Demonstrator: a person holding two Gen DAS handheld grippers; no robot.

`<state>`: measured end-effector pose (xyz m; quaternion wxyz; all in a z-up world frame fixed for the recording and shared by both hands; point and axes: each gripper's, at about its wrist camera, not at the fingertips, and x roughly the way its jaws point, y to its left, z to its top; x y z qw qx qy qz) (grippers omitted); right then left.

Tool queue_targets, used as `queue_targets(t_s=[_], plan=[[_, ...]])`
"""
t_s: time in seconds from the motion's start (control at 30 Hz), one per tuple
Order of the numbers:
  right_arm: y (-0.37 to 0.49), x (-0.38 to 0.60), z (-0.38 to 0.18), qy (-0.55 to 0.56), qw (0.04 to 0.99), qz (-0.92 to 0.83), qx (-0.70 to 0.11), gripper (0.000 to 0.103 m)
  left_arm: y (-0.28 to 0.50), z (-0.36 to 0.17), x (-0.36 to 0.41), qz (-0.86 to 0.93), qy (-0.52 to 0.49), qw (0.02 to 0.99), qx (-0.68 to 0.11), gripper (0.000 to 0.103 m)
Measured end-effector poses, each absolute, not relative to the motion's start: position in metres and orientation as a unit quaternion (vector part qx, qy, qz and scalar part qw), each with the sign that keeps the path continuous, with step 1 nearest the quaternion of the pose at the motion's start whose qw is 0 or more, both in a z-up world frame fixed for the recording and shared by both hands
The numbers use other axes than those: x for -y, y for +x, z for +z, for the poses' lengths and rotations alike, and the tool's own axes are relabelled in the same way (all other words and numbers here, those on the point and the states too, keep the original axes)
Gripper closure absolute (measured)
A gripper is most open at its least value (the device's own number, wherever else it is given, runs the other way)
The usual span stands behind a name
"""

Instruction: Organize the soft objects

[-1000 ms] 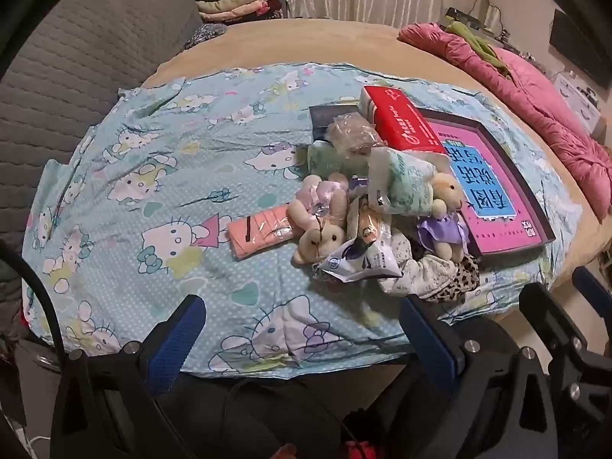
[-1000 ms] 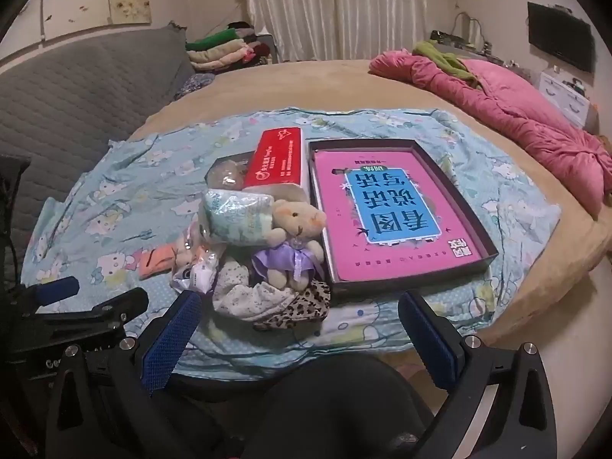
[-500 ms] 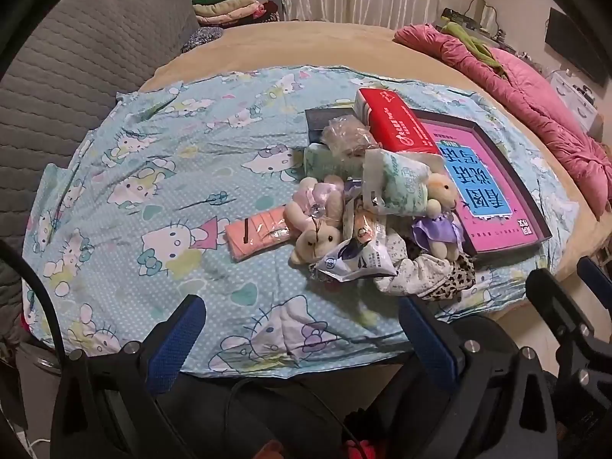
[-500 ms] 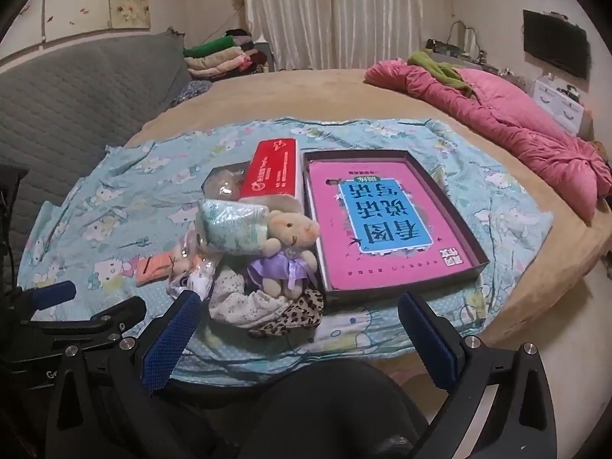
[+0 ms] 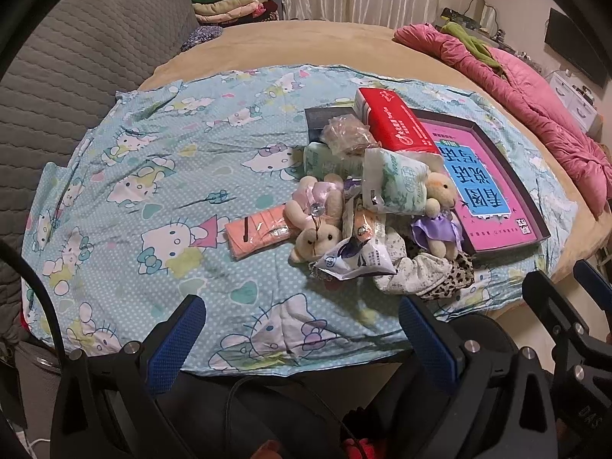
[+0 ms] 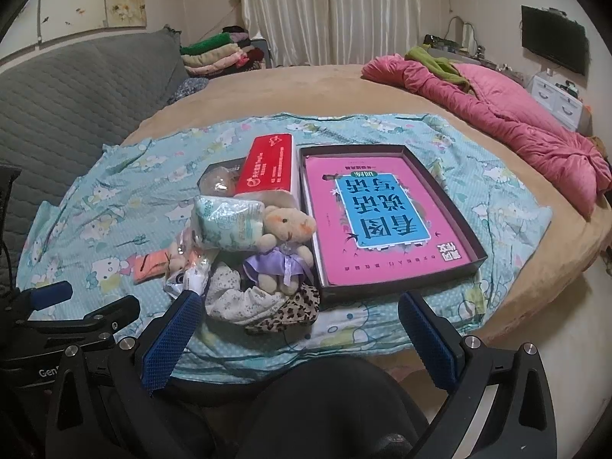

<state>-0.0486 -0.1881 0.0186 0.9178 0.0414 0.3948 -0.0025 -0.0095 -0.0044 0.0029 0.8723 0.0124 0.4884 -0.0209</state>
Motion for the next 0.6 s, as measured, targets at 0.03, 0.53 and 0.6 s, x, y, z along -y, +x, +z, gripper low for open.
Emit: queue_targets(t_s=[0.03,0.53,0.6], plan=[[-0.0484,0.1877,0.0182,0.041,0.918,-0.003,-0.395,0.000,-0.0094,0.0027,0.0043,-0.021,0.013,0.872,-0.489,0.001],[-0.0485,0.1896,0.0172,0.041,0.916,-0.003,-0.399,0.000,-0.0097,0.0019,0.0071,-0.026,0.012,0.872,-0.489,0.001],[-0.0484,0.1897,0.0173,0.041,0.916,-0.004,-0.400,0.000,-0.0102,0.0018,0.0083,-0.025,0.012,0.873,-0.487,0.001]])
